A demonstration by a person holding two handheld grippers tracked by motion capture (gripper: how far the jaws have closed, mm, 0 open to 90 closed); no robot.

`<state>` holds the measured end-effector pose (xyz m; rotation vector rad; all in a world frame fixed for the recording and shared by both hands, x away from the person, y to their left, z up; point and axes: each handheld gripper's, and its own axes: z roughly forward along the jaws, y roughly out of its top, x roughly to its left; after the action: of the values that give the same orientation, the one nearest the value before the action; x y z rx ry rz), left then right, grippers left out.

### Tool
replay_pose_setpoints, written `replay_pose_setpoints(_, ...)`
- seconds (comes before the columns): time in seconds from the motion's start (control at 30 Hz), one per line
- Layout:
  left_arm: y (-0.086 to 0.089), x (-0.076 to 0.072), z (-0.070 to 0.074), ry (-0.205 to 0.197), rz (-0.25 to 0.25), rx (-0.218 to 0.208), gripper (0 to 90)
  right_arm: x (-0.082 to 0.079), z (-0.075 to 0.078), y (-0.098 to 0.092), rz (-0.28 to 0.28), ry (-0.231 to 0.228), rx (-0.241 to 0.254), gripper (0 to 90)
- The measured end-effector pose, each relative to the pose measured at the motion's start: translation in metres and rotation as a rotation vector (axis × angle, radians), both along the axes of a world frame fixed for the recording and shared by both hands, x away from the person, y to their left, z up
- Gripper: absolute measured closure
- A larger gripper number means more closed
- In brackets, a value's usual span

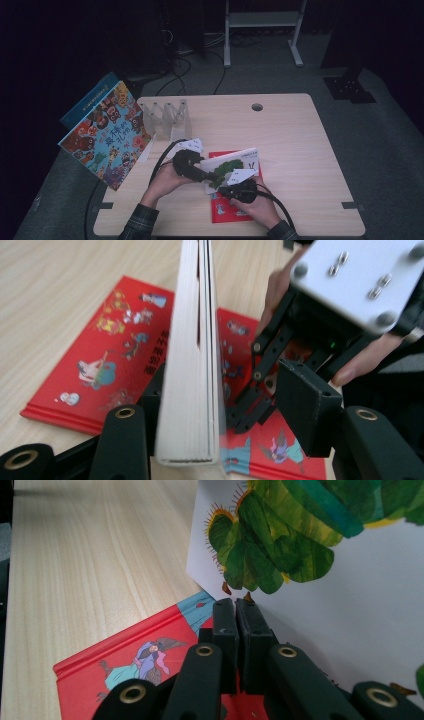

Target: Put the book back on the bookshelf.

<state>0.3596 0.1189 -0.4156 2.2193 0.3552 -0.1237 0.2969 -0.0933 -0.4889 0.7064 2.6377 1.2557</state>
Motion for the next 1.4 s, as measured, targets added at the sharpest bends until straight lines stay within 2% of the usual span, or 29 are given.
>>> replay_pose_setpoints(0.1,-0.003,-0.003,-0.008,0.003,-0.02,0.02,47.3,0.0,0.0,0.0,-0.001,-0.003,0.0,85.3)
replay_pose_setpoints(0.2,-0.005,-0.006,-0.016,-0.02,-0.012,0.037,49.2,0.001,0.0,0.0,-0.003,-0.003,0.0,84.7)
replay_pose_setpoints(0.3,-0.003,-0.005,-0.022,-0.024,0.003,0.004,49.8,0.001,0.0,-0.001,-0.005,-0.006,-0.002,84.0)
replay_pose_setpoints(0.4,-0.002,-0.005,-0.025,-0.016,-0.009,-0.028,51.1,0.002,-0.001,-0.002,-0.003,-0.004,0.003,83.9)
replay_pose_setpoints(0.63,0.0,-0.006,-0.027,-0.048,0.028,-0.046,60.7,0.001,-0.001,-0.002,-0.005,-0.005,0.006,82.4)
replay_pose_setpoints(0.7,0.0,-0.007,-0.027,-0.066,0.027,-0.055,65.8,0.0,-0.001,-0.003,-0.006,-0.004,0.007,82.1)
replay_pose_setpoints(0.8,0.001,-0.007,-0.027,-0.068,0.027,-0.06,72.8,0.0,-0.001,-0.005,-0.007,-0.005,0.008,81.2)
replay_pose_setpoints(0.93,0.001,-0.007,-0.027,-0.073,0.031,-0.063,74.4,-0.001,0.0,-0.01,-0.015,-0.016,0.0,78.3)
replay_pose_setpoints(1.13,0.004,-0.007,-0.024,-0.074,0.082,-0.078,74.9,-0.002,0.006,-0.032,-0.064,-0.037,0.015,75.5)
replay_pose_setpoints(1.4,0.014,-0.007,-0.016,-0.083,0.137,-0.105,75.0,0.005,0.013,-0.078,-0.197,-0.053,0.061,70.5)
